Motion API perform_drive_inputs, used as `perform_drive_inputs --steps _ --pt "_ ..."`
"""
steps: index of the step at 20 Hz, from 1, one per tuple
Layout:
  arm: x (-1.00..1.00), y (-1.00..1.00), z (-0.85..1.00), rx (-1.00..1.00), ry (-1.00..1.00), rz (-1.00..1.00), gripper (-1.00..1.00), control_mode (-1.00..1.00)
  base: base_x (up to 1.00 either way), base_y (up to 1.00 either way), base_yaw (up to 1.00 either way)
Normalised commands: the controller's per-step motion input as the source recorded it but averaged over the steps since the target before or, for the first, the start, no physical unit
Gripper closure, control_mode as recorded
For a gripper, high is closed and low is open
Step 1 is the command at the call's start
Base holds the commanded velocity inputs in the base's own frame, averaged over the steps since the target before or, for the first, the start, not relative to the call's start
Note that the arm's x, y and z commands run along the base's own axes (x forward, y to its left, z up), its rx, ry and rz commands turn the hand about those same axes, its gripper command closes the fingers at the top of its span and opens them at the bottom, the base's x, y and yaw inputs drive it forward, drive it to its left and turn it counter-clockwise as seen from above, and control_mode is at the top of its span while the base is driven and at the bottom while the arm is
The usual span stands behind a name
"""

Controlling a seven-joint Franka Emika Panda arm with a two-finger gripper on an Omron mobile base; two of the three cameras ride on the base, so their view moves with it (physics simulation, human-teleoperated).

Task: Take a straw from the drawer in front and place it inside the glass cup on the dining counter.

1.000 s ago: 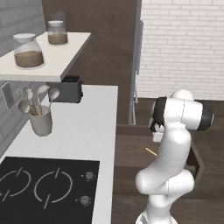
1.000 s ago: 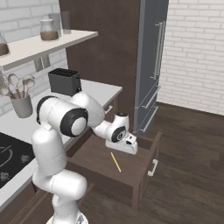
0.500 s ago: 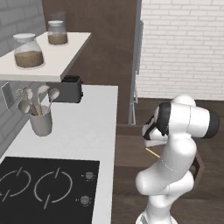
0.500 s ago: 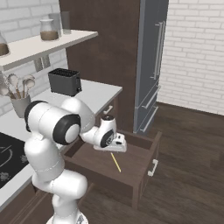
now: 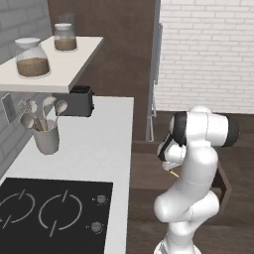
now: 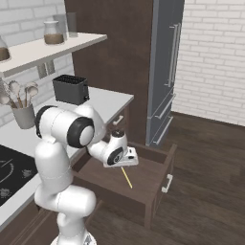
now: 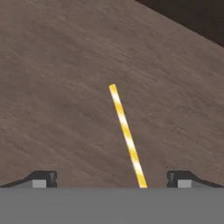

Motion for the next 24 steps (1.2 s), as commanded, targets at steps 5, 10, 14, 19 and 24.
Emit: perform_drive_inputs --steps 5,10,14,19,24 --pt "0.40 -0.01 -0.29 0.00 0.06 0.01 -1.00 -1.00 0.00 0.00 0.00" --pt "0.22 0.00 -0.43 0.00 0.11 0.00 -1.00 -1.00 0.00 0.00 0.00" --pt "0.36 -0.01 -0.29 0.00 0.10 0.00 -1.00 -1.00 0.00 0.00 0.00" --pt "0.37 -0.15 -0.20 0.02 0.09 0.00 -1.00 -1.00 0.00 0.00 0.00" --pt "0.12 -0.08 -0.42 0.03 0.13 0.00 -1.00 -1.00 0.00 0.00 0.00"
